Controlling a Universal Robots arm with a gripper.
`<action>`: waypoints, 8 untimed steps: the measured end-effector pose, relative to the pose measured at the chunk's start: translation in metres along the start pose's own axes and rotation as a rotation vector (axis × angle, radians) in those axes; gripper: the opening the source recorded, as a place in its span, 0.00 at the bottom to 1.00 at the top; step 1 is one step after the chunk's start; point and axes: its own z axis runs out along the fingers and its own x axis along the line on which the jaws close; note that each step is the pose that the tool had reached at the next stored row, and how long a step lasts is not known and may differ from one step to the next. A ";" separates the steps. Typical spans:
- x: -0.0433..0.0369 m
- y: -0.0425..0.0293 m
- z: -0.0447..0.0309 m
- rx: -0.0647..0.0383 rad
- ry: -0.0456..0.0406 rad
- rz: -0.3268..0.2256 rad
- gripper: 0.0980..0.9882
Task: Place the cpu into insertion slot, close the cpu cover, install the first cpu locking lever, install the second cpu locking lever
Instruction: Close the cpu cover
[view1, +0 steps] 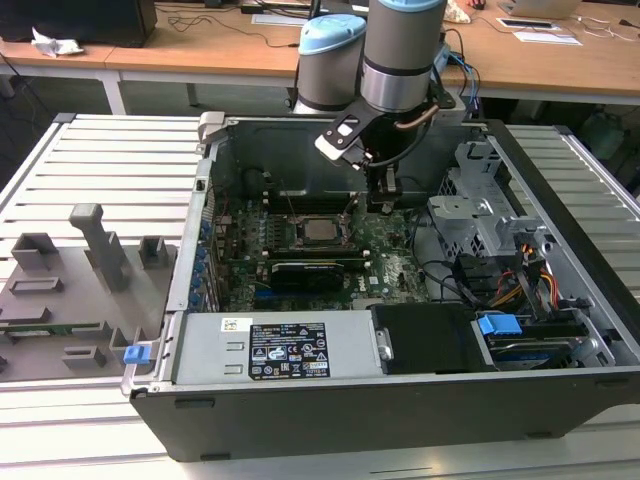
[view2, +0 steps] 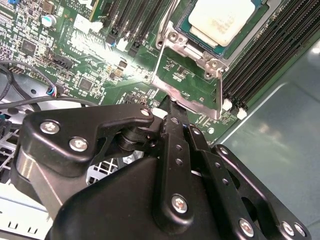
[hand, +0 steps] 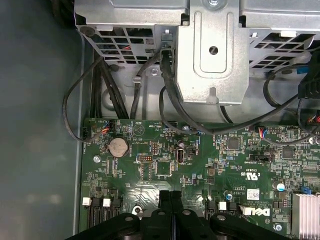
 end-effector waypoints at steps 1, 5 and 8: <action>0.0000 -0.0004 0.0000 0.000 0.0000 0.000 0.01; 0.0001 -0.0018 -0.0001 0.000 0.0000 0.000 0.01; 0.0001 -0.0021 -0.0001 0.000 0.0000 0.000 0.01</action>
